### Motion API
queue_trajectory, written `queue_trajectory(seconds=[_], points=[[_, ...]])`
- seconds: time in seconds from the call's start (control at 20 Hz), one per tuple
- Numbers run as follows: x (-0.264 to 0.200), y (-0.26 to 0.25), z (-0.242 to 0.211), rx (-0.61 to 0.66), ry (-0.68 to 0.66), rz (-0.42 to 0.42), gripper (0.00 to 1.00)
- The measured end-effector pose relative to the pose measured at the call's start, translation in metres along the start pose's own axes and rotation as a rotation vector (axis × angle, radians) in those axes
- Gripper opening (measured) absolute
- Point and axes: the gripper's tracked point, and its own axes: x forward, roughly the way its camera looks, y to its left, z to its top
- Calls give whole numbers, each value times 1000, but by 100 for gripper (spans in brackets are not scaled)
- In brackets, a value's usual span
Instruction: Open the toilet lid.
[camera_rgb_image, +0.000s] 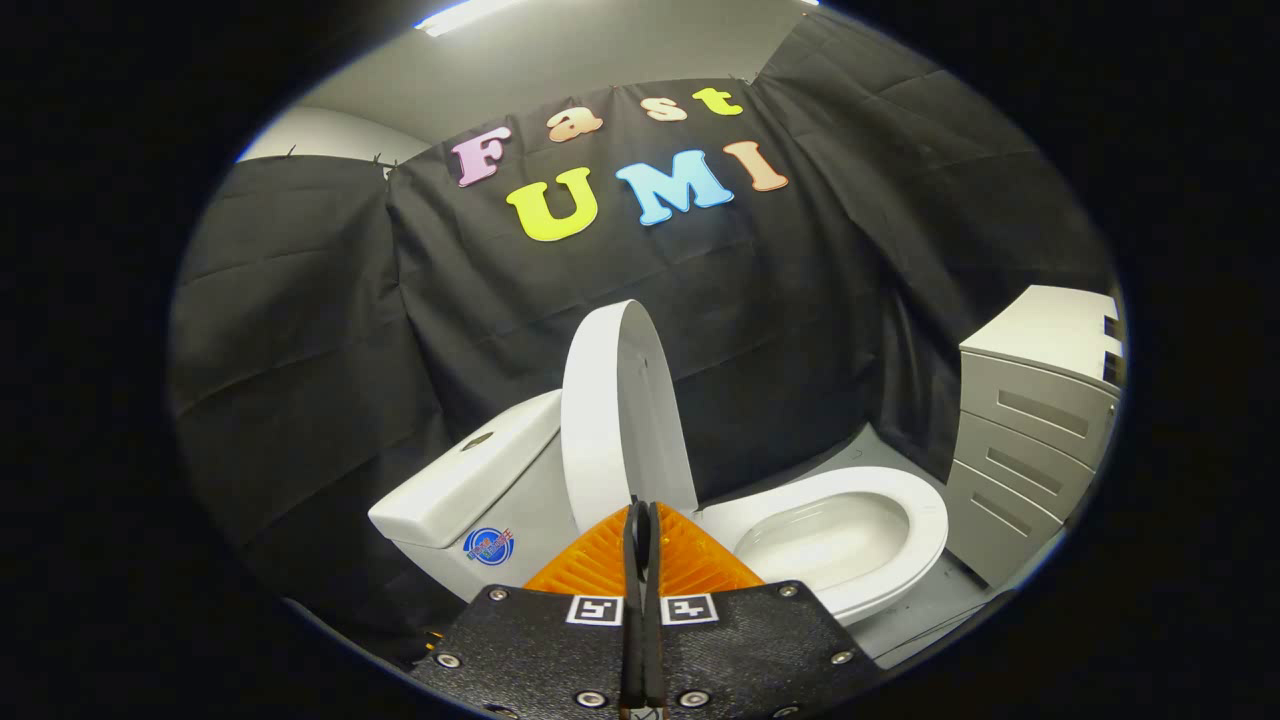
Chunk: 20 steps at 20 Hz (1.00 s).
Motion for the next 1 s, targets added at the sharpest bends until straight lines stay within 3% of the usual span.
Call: queue_trajectory(seconds=[1.0], points=[[12, 83, -22, -294, 28, 95, 0]])
